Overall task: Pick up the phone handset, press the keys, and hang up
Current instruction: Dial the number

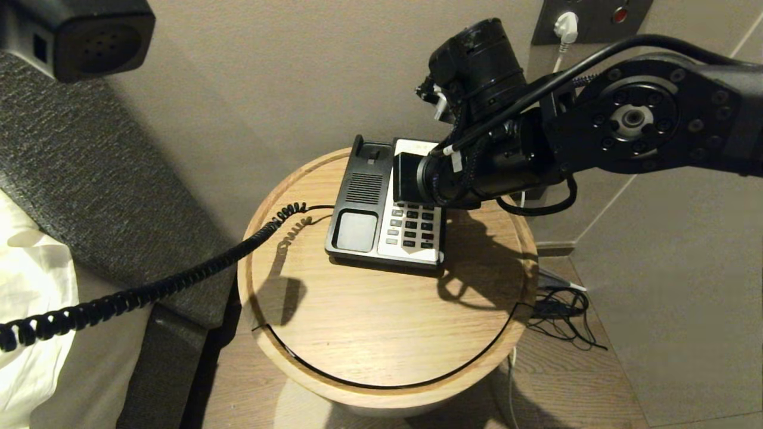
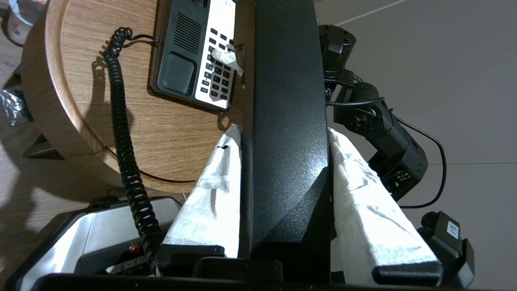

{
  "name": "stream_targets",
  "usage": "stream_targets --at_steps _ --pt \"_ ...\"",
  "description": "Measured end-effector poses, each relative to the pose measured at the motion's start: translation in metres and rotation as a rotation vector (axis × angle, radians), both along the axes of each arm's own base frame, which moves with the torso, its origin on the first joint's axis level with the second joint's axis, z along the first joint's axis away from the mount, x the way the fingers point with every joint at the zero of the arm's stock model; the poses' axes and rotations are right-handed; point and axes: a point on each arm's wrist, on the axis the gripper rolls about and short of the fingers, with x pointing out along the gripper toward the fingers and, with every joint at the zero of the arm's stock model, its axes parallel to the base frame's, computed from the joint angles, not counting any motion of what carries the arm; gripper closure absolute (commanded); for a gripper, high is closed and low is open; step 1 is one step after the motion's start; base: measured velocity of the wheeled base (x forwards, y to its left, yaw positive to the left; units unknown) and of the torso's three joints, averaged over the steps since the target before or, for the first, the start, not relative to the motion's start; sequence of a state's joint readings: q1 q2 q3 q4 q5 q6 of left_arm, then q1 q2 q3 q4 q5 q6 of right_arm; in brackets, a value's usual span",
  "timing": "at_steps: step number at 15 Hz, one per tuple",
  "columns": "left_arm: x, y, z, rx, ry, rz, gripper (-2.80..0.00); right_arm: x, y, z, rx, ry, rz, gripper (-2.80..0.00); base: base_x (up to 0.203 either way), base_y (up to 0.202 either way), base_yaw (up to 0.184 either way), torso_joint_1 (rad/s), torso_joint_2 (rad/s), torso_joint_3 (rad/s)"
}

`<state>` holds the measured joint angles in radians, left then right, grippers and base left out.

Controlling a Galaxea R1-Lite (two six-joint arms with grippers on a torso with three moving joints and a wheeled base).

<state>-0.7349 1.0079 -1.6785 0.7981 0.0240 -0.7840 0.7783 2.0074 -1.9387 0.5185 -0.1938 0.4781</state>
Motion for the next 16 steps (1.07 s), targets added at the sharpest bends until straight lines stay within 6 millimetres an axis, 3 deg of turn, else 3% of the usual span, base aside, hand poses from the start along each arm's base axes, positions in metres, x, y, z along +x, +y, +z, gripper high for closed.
stream_targets --at_steps 16 --pt "-0.0025 0.0026 -0.0019 -0.002 -0.001 0.006 0.00 -0.0052 -0.0057 0.0067 -0.002 -0.001 -0.001 0.00 0.000 0.000 0.000 0.000 0.00 0.000"
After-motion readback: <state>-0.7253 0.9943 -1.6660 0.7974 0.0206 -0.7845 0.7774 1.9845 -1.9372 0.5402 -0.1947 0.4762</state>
